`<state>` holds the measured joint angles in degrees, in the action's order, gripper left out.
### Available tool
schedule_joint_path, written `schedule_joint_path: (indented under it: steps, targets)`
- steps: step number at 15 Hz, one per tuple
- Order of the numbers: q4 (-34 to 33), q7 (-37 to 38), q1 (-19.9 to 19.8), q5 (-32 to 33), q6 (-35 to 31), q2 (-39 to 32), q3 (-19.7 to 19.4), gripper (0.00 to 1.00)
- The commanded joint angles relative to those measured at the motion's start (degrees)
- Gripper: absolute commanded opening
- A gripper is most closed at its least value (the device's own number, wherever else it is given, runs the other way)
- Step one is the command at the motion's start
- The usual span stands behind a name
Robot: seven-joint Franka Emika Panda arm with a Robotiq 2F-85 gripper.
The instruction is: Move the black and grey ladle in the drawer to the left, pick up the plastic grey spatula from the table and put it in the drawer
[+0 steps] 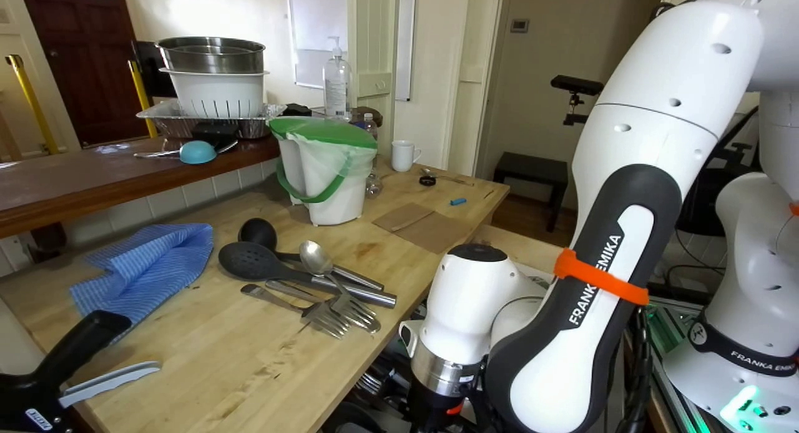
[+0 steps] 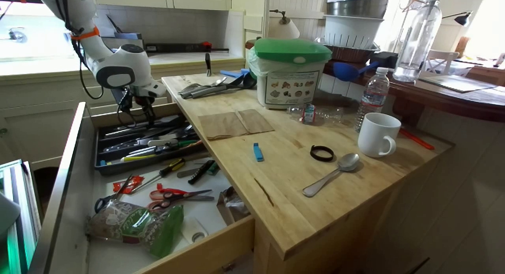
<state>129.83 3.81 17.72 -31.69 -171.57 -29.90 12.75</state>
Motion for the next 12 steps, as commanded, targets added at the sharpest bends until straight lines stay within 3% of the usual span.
schedule_joint_path:
  steps: [1, 2, 4, 6, 9, 12]
  targets:
    - [-2.0, 6.1, 0.2, 7.2, 2.2, -1.3, -0.5, 0.62]
    - [-1.9, 6.1, -0.8, 8.2, 3.1, -1.0, 0.5, 0.69]
    - [-0.5, -0.2, -7.9, 7.1, 4.0, 0.6, 8.6, 0.85]
    - [4.0, -4.2, -12.9, 5.7, 3.1, 4.2, 14.3, 1.00]
    - [12.4, -9.9, -25.3, -0.3, 1.6, 11.1, 24.1, 1.00]
    - [16.5, -15.5, -36.4, -10.2, 5.1, 17.9, 33.7, 1.00]
